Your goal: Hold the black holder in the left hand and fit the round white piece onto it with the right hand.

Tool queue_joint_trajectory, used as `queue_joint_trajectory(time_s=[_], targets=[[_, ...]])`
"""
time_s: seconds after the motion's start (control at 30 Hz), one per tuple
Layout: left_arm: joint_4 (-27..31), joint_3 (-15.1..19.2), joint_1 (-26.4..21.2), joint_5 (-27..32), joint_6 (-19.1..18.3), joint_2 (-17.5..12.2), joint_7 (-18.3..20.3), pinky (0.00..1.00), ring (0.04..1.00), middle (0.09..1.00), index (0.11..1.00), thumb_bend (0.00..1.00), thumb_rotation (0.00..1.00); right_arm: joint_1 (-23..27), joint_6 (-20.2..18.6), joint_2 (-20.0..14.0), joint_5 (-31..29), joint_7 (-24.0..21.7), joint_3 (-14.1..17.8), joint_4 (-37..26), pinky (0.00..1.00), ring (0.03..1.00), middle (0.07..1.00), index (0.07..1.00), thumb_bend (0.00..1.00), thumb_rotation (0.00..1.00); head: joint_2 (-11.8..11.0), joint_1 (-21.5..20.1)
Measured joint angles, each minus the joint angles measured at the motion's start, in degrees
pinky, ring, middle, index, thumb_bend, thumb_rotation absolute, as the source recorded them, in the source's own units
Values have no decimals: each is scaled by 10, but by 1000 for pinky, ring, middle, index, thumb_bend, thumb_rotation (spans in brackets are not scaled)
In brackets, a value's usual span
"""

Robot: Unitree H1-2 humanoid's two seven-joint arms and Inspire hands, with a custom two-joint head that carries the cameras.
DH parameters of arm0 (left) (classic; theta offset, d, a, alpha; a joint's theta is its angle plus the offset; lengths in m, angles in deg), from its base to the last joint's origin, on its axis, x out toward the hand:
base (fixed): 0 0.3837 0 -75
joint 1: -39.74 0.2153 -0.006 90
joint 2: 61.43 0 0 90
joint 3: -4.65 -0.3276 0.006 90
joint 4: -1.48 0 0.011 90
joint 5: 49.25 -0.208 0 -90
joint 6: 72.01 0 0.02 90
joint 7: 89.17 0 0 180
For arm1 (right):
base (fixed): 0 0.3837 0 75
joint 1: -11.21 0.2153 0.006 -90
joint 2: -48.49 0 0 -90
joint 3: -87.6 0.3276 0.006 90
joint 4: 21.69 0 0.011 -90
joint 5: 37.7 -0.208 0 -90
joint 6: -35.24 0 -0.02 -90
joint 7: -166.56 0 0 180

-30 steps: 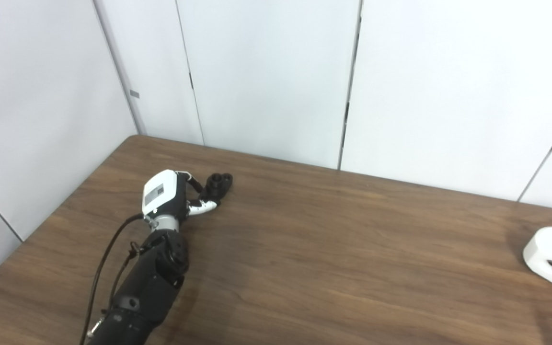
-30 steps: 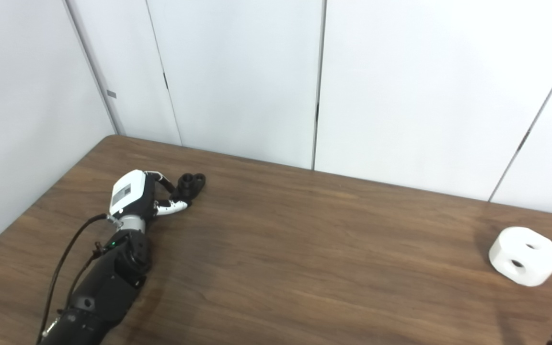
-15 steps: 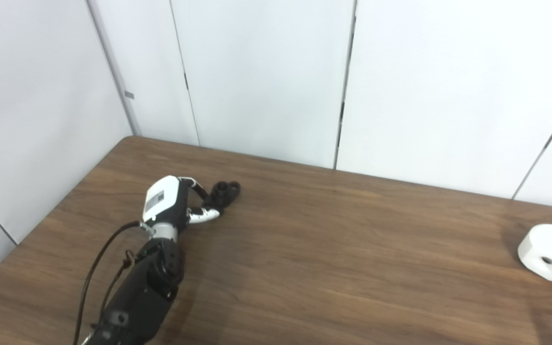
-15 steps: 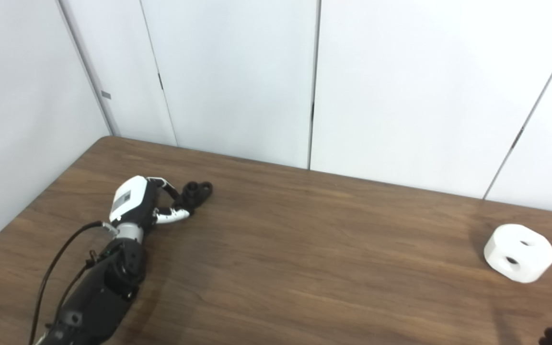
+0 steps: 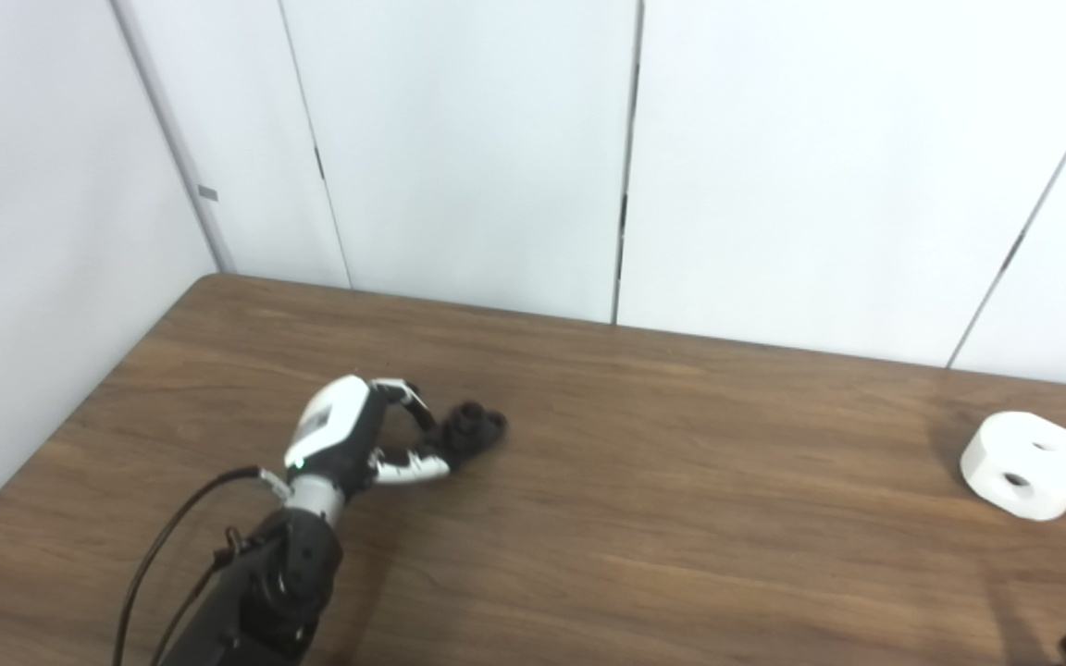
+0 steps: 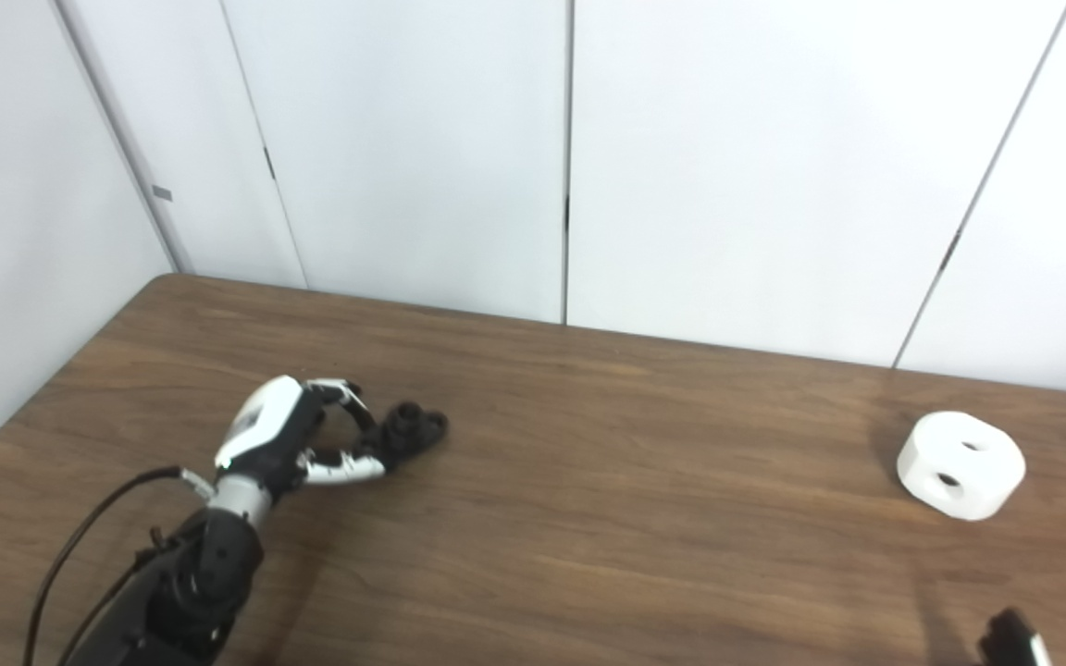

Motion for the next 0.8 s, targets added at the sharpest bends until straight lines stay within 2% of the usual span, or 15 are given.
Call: queue_joint_trajectory(time_s=[0.13, 0.33, 0.5, 0.8], targets=[[34, -17, 20, 2, 16, 4, 17, 764, 879, 812, 490, 512, 50, 0, 2, -2, 0, 0, -3, 0, 1000, 1000, 1000, 1000, 669, 993, 7, -15], [90, -61, 58, -5, 34, 23, 34, 801, 881, 817, 490, 513, 48, 1, 13, -2, 7, 2, -5, 0, 1000, 1000, 1000, 1000, 679, 976, 26, -49], [117, -95, 76, -36, 44, 31, 53, 835, 903, 823, 490, 512, 48, -2, 11, -2, 19, 6, -12, -7, 1000, 1000, 1000, 1000, 667, 966, 36, -67], [152, -137, 86, -67, 44, 53, 92, 797, 914, 832, 491, 511, 48, -12, -22, 15, 33, 9, -35, -37, 1000, 1000, 1000, 1000, 631, 957, 64, -100]])
